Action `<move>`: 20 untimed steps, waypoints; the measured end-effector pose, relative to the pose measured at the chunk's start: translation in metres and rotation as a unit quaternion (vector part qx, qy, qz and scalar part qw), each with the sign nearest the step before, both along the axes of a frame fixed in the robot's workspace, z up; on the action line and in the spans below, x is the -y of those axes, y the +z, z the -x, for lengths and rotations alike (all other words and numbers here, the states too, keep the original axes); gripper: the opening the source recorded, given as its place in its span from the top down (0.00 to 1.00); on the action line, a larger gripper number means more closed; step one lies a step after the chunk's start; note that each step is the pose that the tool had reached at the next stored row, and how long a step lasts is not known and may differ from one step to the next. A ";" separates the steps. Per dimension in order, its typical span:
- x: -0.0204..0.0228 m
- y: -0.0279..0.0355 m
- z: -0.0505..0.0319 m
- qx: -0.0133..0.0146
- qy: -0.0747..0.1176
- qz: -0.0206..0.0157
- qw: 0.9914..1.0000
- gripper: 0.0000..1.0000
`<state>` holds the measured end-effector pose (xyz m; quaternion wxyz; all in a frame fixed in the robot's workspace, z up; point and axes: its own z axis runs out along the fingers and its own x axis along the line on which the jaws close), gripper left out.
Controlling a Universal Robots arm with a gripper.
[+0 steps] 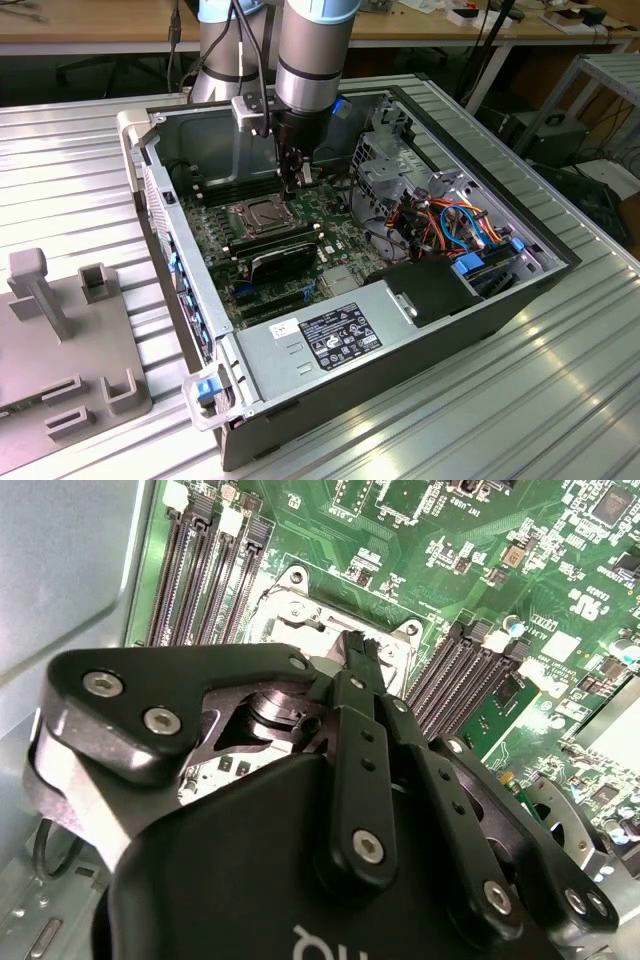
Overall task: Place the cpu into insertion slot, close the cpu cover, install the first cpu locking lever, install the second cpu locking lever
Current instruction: 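Install the second cpu locking lever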
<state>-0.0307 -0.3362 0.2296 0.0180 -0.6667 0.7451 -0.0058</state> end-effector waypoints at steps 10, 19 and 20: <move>0.0028 0.0000 -0.0001 0.000 0.049 0.000 0.999 0.89; 0.0082 -0.0004 -0.0001 -0.002 0.051 0.000 0.999 0.89; 0.0086 -0.0003 -0.0001 -0.003 0.051 0.000 0.999 0.89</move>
